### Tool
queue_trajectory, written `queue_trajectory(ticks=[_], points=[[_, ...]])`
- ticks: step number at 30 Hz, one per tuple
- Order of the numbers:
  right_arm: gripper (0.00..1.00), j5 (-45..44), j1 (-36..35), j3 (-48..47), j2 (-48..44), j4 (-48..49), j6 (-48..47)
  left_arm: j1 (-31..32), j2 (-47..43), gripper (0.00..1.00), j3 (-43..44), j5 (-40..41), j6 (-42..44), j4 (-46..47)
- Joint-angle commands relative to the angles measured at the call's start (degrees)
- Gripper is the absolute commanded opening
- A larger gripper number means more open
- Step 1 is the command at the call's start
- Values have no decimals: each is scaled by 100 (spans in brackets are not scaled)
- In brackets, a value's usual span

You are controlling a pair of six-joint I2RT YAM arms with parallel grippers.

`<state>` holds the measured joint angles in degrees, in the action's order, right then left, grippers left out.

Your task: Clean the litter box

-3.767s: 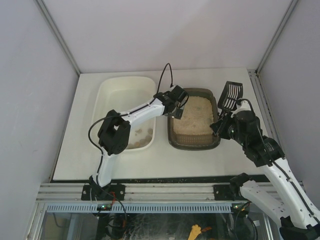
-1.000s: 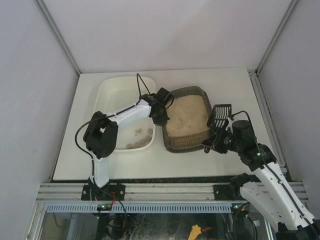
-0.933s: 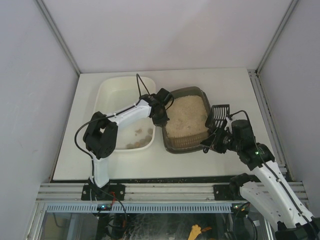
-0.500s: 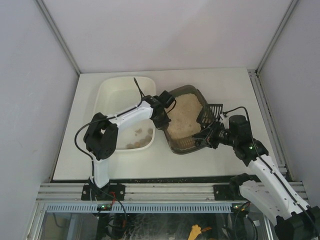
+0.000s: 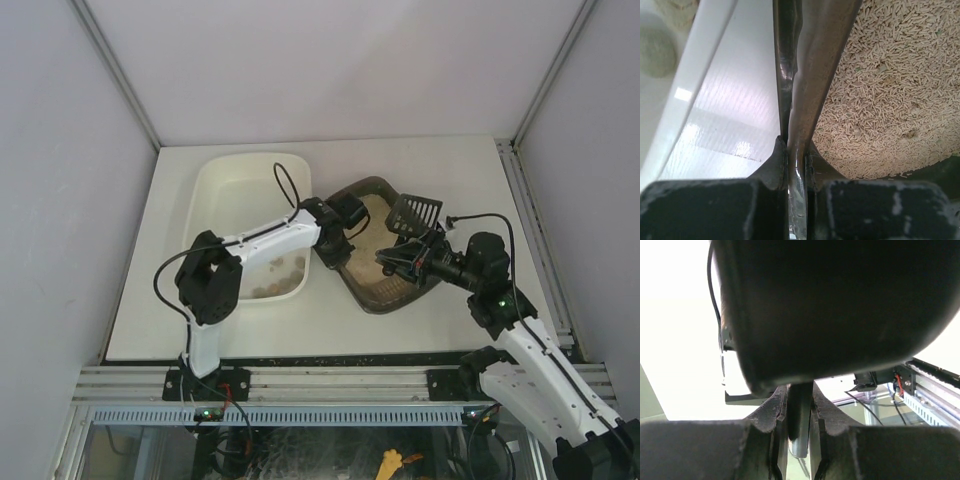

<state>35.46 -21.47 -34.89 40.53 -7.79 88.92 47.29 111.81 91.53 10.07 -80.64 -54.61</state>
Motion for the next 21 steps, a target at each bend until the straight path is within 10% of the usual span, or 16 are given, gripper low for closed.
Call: queue_trajectory(ticks=[1, 9, 21], points=[[0, 295, 178, 455, -81, 1022, 939, 376, -546, 0, 558, 243, -962, 396], [0, 133, 214, 978, -479, 1484, 1882, 843, -399, 14, 932, 884, -1208, 358], [0, -1310, 232, 1532, -3021, -355, 2160, 831, 89, 55, 1841, 696, -1134, 657]])
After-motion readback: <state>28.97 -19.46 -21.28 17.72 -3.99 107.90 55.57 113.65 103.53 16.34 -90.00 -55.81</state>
